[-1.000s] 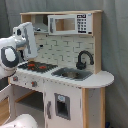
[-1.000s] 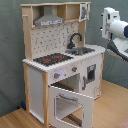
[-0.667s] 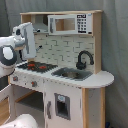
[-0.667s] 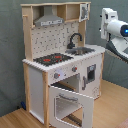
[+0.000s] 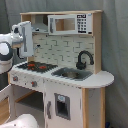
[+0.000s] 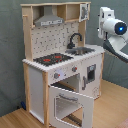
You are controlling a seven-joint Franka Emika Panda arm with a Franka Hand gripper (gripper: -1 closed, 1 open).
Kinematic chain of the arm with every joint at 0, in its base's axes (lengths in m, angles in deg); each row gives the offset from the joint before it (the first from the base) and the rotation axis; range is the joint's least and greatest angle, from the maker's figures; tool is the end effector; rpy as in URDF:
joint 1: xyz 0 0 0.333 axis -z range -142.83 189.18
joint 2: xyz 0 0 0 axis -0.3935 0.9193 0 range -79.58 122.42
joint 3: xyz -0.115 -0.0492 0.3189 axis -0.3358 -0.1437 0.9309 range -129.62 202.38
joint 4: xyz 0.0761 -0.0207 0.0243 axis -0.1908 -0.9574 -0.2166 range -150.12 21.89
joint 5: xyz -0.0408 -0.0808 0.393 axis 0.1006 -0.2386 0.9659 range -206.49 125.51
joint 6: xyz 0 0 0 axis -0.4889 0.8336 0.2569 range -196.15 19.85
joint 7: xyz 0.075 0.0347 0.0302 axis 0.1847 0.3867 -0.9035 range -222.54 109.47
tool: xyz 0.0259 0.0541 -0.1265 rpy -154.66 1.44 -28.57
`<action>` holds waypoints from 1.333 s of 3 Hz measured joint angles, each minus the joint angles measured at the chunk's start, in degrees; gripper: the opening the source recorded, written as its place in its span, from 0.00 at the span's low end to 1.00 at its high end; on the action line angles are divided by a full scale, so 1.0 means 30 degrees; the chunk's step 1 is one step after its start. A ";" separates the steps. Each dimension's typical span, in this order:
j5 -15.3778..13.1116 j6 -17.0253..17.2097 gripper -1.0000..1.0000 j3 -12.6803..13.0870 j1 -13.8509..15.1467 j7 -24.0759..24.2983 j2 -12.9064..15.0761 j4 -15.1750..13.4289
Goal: Play with the kitchen
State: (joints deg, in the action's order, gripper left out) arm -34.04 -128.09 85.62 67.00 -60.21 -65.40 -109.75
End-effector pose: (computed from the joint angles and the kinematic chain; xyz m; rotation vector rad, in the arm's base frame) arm 0.2941 0.2757 0.6791 1.6980 0.2212 1.3446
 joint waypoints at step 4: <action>-0.0848 0.2935 1.00 0.0775 0.4699 0.1822 0.0706 0.4983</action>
State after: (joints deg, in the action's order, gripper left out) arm -36.59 -119.29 87.94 81.10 -54.74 -63.29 -94.80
